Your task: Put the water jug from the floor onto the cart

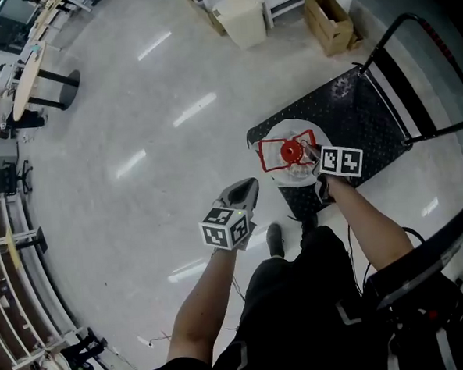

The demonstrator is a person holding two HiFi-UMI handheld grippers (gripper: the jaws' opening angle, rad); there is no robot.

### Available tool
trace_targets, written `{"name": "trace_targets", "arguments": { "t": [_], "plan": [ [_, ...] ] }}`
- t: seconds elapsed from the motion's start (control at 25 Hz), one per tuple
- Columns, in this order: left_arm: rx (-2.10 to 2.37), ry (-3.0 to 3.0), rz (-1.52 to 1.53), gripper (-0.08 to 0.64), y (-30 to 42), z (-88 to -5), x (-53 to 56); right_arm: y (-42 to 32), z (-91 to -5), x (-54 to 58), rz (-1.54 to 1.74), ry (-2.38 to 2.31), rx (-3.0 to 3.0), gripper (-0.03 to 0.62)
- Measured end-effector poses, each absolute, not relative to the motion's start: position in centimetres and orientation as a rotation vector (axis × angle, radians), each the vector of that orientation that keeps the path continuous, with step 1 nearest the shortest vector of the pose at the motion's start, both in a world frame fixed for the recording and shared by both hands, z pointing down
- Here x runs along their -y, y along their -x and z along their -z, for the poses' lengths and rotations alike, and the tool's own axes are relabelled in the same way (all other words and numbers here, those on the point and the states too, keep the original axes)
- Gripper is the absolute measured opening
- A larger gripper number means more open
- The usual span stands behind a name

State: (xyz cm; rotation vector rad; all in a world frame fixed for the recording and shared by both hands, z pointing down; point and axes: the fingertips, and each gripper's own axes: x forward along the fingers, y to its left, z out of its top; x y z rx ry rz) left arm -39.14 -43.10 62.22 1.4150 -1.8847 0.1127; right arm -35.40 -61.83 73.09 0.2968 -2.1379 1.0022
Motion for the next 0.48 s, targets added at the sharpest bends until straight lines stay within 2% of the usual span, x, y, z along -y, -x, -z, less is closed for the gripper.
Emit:
{"name": "trace_targets", "arguments": {
  "t": [0.48],
  "plan": [
    [1.842, -1.449, -0.127, -0.005, 38.1, -61.5, 44.9, 31.0, -74.8, 66.9, -1.033, -0.397, 2.087, 0.083]
  ]
}}
